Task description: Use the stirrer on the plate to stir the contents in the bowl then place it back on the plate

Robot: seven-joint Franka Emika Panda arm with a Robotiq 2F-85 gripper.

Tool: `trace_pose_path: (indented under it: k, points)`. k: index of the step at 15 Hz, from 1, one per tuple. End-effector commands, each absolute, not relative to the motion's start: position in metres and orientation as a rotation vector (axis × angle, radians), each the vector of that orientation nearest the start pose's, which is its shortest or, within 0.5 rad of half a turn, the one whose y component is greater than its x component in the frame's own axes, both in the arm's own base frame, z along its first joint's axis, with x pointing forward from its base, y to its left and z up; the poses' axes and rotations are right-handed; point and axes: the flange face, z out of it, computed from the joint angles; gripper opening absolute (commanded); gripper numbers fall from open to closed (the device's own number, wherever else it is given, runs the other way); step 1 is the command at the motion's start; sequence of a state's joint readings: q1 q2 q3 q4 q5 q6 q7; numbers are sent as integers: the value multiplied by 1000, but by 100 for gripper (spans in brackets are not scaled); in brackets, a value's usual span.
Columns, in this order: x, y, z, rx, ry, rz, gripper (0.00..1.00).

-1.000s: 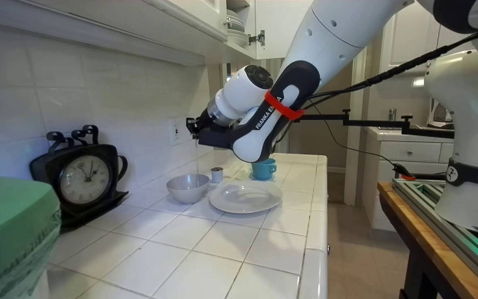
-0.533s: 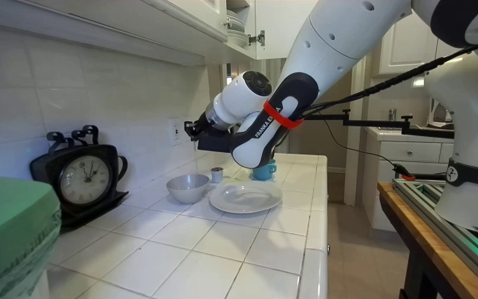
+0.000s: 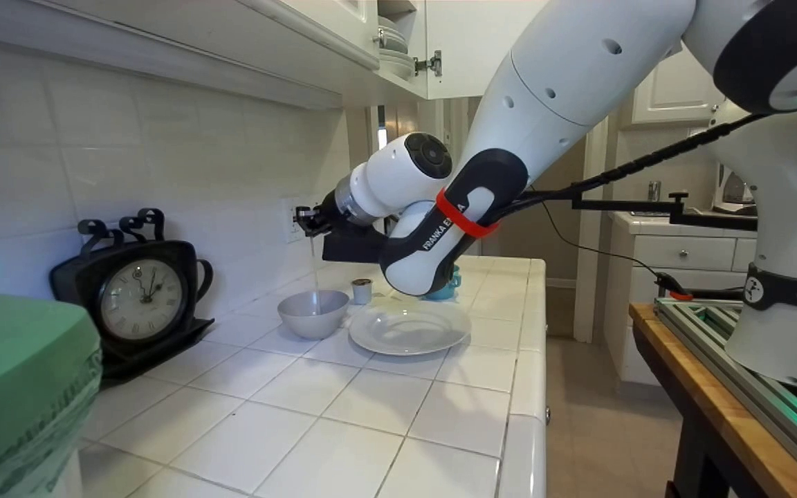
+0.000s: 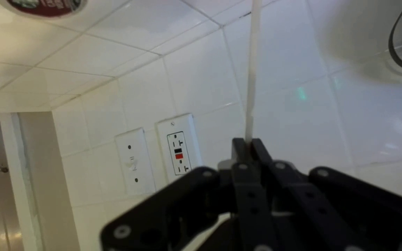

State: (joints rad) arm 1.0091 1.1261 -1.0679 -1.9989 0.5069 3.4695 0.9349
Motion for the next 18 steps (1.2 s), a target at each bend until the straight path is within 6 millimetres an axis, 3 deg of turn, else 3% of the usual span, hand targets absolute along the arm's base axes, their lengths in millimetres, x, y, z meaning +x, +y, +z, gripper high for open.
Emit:
trace_pose_path:
  k: [1,9,18]
  points:
    - [645,31,252,-2468,966,-1950,1]
    - [636,49,252,-2426,906,-1947,1]
    - [628,39,262,-2537,1011,-1759,1]
